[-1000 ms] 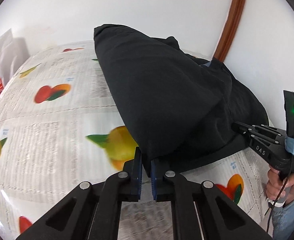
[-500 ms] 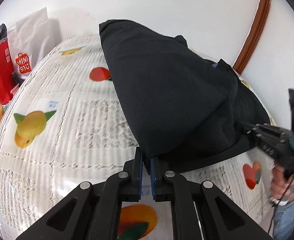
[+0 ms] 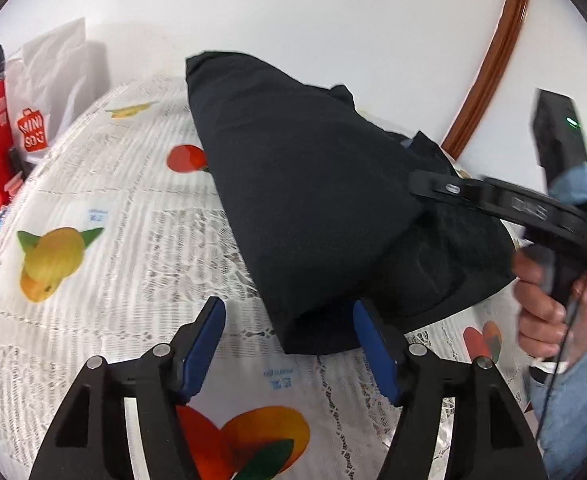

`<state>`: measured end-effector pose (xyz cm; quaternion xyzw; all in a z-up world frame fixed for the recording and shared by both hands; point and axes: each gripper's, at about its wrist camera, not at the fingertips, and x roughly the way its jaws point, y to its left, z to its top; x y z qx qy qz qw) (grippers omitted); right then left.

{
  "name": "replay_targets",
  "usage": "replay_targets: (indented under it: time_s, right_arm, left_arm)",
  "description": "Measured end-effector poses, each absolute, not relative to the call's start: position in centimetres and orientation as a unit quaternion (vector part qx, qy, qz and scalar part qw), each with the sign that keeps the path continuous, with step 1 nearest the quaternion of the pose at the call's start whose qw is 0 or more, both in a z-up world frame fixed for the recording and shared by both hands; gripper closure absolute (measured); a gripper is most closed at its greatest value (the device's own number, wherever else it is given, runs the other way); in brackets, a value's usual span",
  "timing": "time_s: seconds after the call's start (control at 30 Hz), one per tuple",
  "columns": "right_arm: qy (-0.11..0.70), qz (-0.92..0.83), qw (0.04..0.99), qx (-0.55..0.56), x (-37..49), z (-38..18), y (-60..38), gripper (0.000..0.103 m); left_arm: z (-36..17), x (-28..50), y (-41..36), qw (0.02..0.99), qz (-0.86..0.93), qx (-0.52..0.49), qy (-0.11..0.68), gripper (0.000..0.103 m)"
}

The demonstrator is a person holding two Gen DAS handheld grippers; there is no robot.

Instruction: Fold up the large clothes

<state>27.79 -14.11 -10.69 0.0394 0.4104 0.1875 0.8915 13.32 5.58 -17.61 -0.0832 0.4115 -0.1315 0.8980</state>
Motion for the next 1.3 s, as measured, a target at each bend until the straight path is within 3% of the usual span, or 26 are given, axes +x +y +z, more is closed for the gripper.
replay_targets:
  time_s: [0.2, 0.27, 0.33, 0.4, 0.53, 0.77, 1.0, 1.17, 1.23, 1.3]
  right_arm:
    - [0.438, 0.190, 0.873, 0.100, 31.5, -13.3, -12.7, 0.040]
    - [0.442, 0.192, 0.869, 0.117, 32.4, -13.8, -12.3, 0.045]
    - [0.448, 0.197, 0.865, 0.114, 33.0, -14.1, -11.5, 0.070]
    - [0.441, 0.205, 0.868, 0.102, 32.9, -13.7, -11.0, 0.088]
    - [0.371, 0.230, 0.896, 0.087, 30.5, -10.6, -12.1, 0.095]
    - [0.275, 0.182, 0.932, 0.149, 24.7, -7.6, -20.4, 0.096]
    - [0.361, 0.109, 0.914, 0.152, 24.0, -13.2, -23.5, 0.094]
    - [0.372, 0.108, 0.909, 0.153, 23.9, -13.7, -24.1, 0.078]
    - [0.370, 0.118, 0.907, 0.160, 24.2, -13.7, -24.4, 0.056]
    - [0.378, 0.123, 0.904, 0.157, 24.8, -13.9, -24.4, 0.051]
  left_arm:
    - [-18.3, 14.4, 3.7, 0.895, -0.133, -0.049, 0.422, 0.035]
    - [-18.4, 14.7, 2.8, 0.896, -0.126, -0.032, 0.424, 0.033]
    - [-18.4, 15.0, 2.1, 0.898, -0.116, -0.018, 0.425, 0.033]
    - [-18.4, 15.2, 1.7, 0.899, -0.109, -0.008, 0.425, 0.033]
    - [-18.3, 15.6, 1.3, 0.899, -0.105, 0.001, 0.425, 0.031]
    - [-18.1, 15.8, 0.7, 0.900, -0.098, 0.016, 0.425, 0.029]
    - [-17.6, 15.9, 0.2, 0.899, -0.108, 0.015, 0.425, 0.032]
    - [-16.8, 14.5, -0.4, 0.904, -0.141, 0.009, 0.404, 0.032]
    - [-16.7, 14.6, -1.0, 0.904, -0.153, 0.010, 0.398, 0.031]
    - [-16.8, 15.2, -2.1, 0.901, -0.159, 0.012, 0.404, 0.031]
